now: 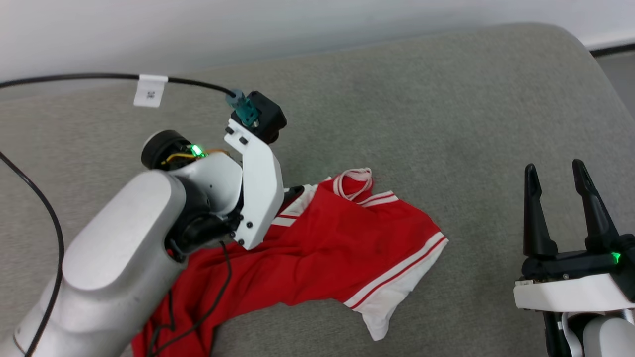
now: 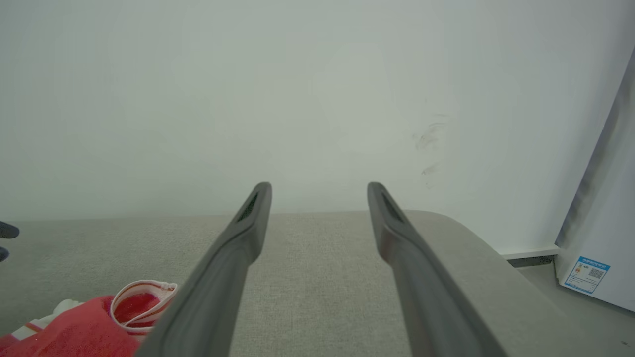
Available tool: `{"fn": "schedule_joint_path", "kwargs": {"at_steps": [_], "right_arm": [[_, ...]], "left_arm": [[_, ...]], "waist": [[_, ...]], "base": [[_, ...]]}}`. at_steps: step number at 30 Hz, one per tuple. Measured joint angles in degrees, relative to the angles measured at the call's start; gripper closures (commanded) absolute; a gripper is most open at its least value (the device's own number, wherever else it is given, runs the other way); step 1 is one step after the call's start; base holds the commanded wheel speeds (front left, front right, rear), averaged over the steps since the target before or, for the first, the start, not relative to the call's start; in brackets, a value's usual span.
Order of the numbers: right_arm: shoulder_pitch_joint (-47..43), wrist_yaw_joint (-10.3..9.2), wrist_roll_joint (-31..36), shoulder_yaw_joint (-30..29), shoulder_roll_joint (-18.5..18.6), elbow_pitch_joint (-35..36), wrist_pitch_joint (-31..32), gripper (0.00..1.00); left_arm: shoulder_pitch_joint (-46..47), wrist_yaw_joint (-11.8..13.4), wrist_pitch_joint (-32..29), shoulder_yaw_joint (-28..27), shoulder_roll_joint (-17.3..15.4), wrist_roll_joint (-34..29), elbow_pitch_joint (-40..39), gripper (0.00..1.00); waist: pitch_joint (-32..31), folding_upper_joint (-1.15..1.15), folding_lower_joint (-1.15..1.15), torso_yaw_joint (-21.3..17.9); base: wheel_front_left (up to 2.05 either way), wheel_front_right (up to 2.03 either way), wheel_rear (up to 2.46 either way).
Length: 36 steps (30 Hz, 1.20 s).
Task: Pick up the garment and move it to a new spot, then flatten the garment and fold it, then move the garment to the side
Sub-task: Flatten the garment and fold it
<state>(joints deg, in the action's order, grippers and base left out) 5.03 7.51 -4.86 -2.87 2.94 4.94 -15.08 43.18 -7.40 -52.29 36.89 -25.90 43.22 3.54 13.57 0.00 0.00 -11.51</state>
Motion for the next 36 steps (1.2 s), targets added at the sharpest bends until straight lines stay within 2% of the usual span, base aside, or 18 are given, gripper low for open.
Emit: {"fn": "schedule_joint_path", "kwargs": {"at_steps": [12, 19, 20, 21, 22, 31, 36], "right_arm": [[1.2, -0.01, -3.1, 2.0, 0.0, -0.3, 0.0, 0.00], [1.7, -0.01, -3.7, 2.1, 0.0, -0.9, 0.0, 0.00], [1.7, -0.01, -3.8, 2.1, 0.0, -0.9, 0.0, 0.00], [1.7, -0.01, -3.8, 2.0, 0.0, -1.0, 0.0, 0.00], [1.7, -0.01, -3.8, 2.1, 0.0, -1.1, 0.0, 0.00], [1.2, 0.00, -2.1, 1.7, 0.0, -1.4, 0.0, 0.00], [0.6, -0.01, -0.5, 1.5, 0.0, -1.3, 0.0, 0.00]], "left_arm": [[8.1, 0.0, -2.9, 7.5, -3.9, 2.4, 9.8, 0.00], [9.6, 0.0, -2.4, 14.5, -6.9, 5.1, 10.2, 0.00], [9.7, -0.1, -1.9, 14.9, -7.1, 5.4, 10.5, 0.36], [9.7, -0.1, -1.2, 15.0, -7.3, 5.8, 10.9, 0.64], [9.7, -0.1, 0.2, 14.7, -7.2, 6.3, 11.6, 1.00], [10.5, -0.1, 12.5, 10.5, -5.1, 8.4, 17.5, 1.00], [12.2, 2.0, 22.0, 6.6, -5.1, 6.6, 20.5, 1.00]], "waist": [[7.3, 0.00, 0.00, -6.5], [9.7, 0.00, 0.00, -8.7], [9.8, 0.00, 0.00, -8.8], [9.8, 0.00, 0.00, -8.9], [9.7, 0.00, 0.00, -8.9], [6.5, 0.00, 0.00, -7.2], [3.9, 0.00, 0.00, -4.7]], "base": [[0.00, 0.00, 0.00], [0.00, 0.00, 0.00], [0.00, 0.00, 0.00], [0.00, 0.00, 0.00], [0.00, 0.00, 0.00], [0.00, 0.00, 0.00], [0.00, 0.00, 0.00]]}}
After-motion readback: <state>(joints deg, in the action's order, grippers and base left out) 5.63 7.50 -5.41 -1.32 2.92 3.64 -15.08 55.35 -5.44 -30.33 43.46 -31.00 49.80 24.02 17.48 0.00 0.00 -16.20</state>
